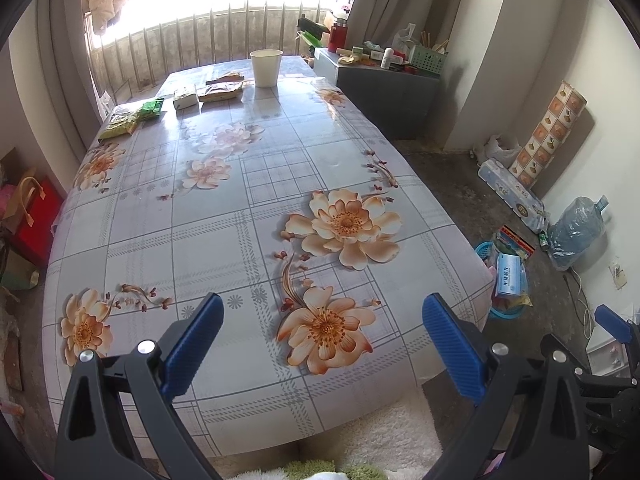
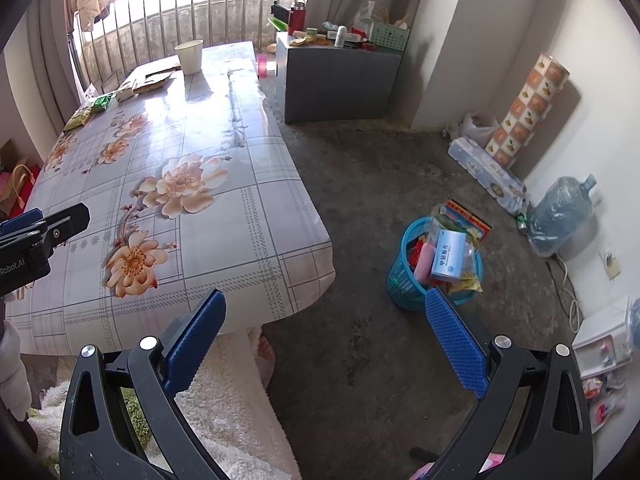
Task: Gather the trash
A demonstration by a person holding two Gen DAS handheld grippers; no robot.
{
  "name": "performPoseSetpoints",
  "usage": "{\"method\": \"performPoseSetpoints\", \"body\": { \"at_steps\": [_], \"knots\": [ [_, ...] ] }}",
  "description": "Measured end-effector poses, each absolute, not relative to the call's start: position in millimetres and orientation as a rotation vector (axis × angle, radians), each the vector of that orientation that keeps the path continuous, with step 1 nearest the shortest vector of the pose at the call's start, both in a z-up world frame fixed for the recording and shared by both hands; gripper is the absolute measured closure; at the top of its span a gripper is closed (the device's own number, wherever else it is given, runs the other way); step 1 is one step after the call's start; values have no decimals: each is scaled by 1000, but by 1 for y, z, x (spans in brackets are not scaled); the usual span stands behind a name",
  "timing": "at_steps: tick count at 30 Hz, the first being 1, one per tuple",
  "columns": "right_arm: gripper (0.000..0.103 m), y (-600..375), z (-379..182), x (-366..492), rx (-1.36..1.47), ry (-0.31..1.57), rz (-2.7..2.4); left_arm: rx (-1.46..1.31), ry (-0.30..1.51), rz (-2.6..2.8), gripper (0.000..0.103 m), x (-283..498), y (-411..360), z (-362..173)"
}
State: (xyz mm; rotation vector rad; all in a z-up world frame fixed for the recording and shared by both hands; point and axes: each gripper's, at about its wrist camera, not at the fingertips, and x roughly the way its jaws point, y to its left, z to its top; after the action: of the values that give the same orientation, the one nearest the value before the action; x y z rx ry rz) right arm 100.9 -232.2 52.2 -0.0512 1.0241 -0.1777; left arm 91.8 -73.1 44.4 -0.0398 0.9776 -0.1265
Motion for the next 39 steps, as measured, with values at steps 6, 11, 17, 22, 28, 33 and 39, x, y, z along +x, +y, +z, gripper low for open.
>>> {"method": "performPoseSetpoints", "body": {
  "at_steps": [6, 11, 17, 22, 28, 33, 39],
  "knots": [
    [7, -232, 54, 102, -58, 1024, -173, -48, 980, -127, 5, 93, -73, 44],
    [7, -232, 54, 102, -59, 1024, -174, -54, 983, -141, 5, 95, -73, 45],
    [7, -233, 54, 102, -60, 1024, -176, -59, 977, -150, 5, 95, -74, 47],
    [7, -235, 54, 101, -60, 1025, -181, -59, 992, -158, 5, 96, -75, 44],
    [7, -236, 53, 99, -59, 1027, -185, -48, 1011, -165, 5, 96, -80, 41],
    [7, -236, 52, 99, -59, 1028, -186, -43, 1019, -163, 5, 96, -81, 39],
    [7, -237, 52, 99, -58, 1029, -185, -38, 1027, -162, 5, 96, -83, 38]
  ]
}}
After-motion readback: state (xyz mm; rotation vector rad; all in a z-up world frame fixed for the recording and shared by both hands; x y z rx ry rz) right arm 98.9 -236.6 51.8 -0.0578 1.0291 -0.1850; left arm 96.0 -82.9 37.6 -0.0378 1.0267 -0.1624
